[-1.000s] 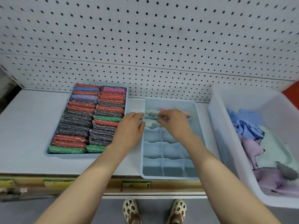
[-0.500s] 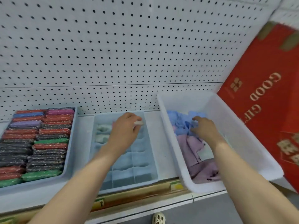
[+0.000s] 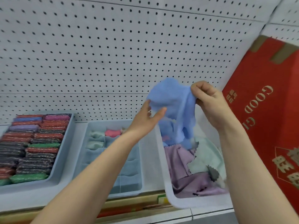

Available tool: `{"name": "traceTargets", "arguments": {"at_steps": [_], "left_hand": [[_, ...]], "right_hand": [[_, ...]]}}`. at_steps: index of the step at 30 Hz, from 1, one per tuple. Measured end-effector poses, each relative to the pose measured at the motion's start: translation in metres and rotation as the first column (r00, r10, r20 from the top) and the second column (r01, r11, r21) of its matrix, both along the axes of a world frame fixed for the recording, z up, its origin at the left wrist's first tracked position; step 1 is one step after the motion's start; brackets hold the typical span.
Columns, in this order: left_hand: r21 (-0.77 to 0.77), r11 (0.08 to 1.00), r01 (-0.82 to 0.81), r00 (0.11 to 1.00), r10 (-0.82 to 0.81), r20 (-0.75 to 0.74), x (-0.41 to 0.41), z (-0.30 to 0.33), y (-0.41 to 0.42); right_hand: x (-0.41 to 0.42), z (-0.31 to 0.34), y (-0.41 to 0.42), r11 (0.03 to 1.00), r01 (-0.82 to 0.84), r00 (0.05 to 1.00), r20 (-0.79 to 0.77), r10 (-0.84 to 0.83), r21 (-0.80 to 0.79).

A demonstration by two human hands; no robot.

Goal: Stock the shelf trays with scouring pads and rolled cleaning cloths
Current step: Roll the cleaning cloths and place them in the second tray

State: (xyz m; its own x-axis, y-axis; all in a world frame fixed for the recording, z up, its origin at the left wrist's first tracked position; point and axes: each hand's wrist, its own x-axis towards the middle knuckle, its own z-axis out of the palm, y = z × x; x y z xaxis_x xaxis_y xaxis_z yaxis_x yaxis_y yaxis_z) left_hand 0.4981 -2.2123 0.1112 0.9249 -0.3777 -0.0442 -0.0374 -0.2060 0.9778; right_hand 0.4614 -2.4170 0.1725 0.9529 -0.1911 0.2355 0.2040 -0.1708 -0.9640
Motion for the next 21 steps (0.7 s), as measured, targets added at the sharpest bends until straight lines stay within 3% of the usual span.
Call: {"name": "traceTargets", "arguments": {"at_steps": [3, 5, 9, 11, 14, 18, 21], "left_hand": [[-0.246, 0.969, 0.007, 0.99, -0.04, -0.132, 0.005, 0.01, -0.002], [-0.33, 0.941, -0.074, 0.98, 0.008, -0.197, 0.011, 0.011, 0.001], [-0.307, 0.951, -0.044, 0.984, -0.012, -0.179, 0.02, 0.005, 0.004], [-0.227, 0.973, -0.038, 0.994, 0.013, -0.109, 0.019, 0.004, 0.004], [-0.026, 1.0, 0.011, 0.994, -0.008, 0.111, 0.015, 0.008, 0.003], [0.082, 0.994, 0.074, 0.958, -0.094, 0.27, 0.011, 0.03, -0.001], [0.032, 0.999, 0.005, 0.91, -0.018, 0.414, 0.015, 0.047, -0.001]], "right_hand": [[-0.009, 0.009, 0.002, 0.997, -0.064, 0.998, 0.005, 0.064, -0.036], [-0.015, 0.007, 0.002, 0.989, -0.087, 0.996, -0.046, 0.082, -0.118], [-0.024, 0.002, 0.003, 0.934, -0.201, 0.969, -0.2, 0.146, -0.296], [-0.024, 0.0, 0.005, 0.878, -0.223, 0.951, -0.292, 0.101, -0.423], [-0.019, -0.002, 0.009, 0.797, -0.216, 0.939, -0.344, 0.011, -0.564], [-0.008, 0.003, 0.017, 0.905, -0.249, 0.948, -0.277, 0.155, -0.344], [0.0, 0.01, 0.019, 0.942, -0.146, 0.974, -0.209, 0.083, -0.303]]}}
